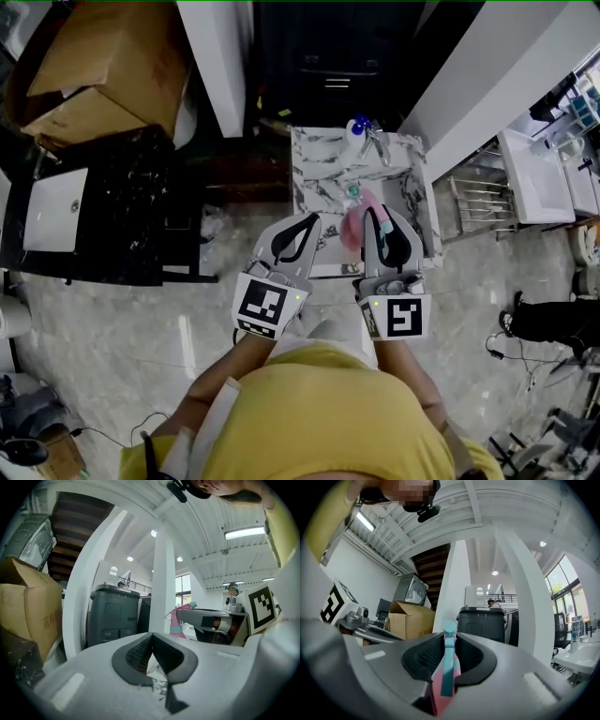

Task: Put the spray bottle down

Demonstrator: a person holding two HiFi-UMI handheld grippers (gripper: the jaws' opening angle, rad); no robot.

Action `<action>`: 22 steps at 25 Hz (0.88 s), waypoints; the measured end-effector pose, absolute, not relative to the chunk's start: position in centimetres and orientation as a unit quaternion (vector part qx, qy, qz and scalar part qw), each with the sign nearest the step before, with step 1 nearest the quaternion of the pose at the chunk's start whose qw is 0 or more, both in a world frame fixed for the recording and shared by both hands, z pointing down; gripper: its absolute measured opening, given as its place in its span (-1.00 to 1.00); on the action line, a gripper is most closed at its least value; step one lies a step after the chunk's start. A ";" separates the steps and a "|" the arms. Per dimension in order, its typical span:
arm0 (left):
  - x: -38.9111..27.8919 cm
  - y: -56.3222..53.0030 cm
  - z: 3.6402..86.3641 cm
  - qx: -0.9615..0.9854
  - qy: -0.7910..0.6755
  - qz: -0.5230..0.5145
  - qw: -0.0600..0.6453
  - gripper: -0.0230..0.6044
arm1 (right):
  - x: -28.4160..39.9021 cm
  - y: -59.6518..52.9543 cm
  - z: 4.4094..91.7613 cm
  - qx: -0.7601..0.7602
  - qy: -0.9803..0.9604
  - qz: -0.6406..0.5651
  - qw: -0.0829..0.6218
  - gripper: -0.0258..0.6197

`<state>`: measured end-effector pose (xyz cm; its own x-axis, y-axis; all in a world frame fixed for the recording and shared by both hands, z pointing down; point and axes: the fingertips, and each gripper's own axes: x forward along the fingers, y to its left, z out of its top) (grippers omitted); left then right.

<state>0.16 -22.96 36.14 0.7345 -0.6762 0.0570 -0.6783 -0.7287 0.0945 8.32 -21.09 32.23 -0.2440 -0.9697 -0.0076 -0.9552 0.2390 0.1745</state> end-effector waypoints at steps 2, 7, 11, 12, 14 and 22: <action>0.2 -24.3 36.2 0.929 -0.366 0.009 0.058 -0.93 | 8.4 -22.6 32.6 0.612 -0.786 -0.069 0.058 -0.73; 0.5 -26.8 36.4 0.926 -0.373 0.009 0.061 -0.93 | 9.1 -25.8 31.8 0.615 -0.784 -0.082 0.009 -0.73; 0.8 -28.8 37.0 0.924 -0.378 0.010 0.064 -0.93 | 9.7 -28.1 32.4 0.620 -0.782 -0.068 0.003 -0.73; 1.0 -29.3 37.0 0.923 -0.379 0.009 0.063 -0.93 | 9.8 -28.7 32.6 0.621 -0.781 -0.065 0.002 -0.73; 1.3 -30.4 37.0 0.922 -0.383 0.004 0.062 -0.93 | 10.6 -29.9 33.5 0.623 -0.780 -0.062 0.013 -0.73; 1.8 -34.6 38.8 0.916 -0.398 0.021 0.054 -0.93 | 11.3 -34.9 37.1 0.612 -0.786 -0.075 0.039 -0.73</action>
